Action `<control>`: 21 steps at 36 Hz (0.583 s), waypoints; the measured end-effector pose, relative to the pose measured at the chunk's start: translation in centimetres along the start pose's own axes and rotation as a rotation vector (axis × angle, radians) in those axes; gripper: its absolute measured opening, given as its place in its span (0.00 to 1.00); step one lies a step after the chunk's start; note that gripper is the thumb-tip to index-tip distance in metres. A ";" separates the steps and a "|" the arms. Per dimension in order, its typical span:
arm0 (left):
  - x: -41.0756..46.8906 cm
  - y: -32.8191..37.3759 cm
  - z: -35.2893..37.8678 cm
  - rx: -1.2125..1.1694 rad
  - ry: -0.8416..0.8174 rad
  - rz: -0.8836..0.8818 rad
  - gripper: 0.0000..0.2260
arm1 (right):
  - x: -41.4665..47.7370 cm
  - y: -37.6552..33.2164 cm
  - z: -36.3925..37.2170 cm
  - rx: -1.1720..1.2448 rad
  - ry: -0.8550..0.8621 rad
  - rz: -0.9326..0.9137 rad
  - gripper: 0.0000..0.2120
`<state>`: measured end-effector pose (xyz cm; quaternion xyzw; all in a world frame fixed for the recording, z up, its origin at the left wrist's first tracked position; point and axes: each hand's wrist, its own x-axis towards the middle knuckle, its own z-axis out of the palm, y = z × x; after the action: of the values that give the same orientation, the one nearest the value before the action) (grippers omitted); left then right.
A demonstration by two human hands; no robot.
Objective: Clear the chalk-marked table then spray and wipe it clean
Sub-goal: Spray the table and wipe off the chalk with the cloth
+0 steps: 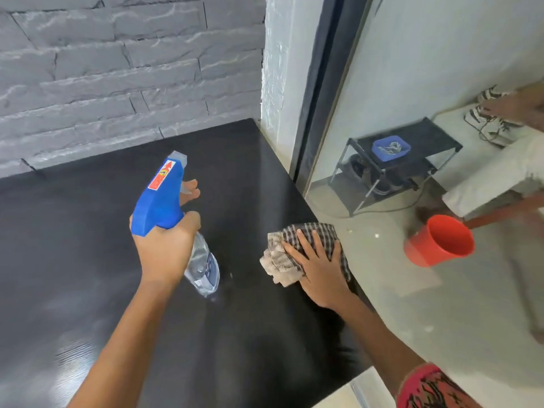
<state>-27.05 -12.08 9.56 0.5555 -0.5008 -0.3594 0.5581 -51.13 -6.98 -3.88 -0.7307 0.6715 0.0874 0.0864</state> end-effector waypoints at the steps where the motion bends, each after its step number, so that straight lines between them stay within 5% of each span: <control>1: 0.0 0.1 0.0 -0.008 -0.004 0.002 0.16 | -1.7 0.2 0.7 0.011 0.012 0.013 0.25; 13: -5.8 1.1 -2.1 0.005 -0.029 0.040 0.17 | -14.5 -2.9 5.1 0.182 0.014 0.394 0.23; 21: -11.6 1.6 -5.1 -0.011 0.008 -0.002 0.18 | -16.6 -12.0 5.2 0.066 0.033 -0.111 0.39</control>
<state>-25.23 0.53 9.89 0.5545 -0.4960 -0.3602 0.5628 -40.61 11.35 -4.81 -0.7650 0.6337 0.0481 0.1041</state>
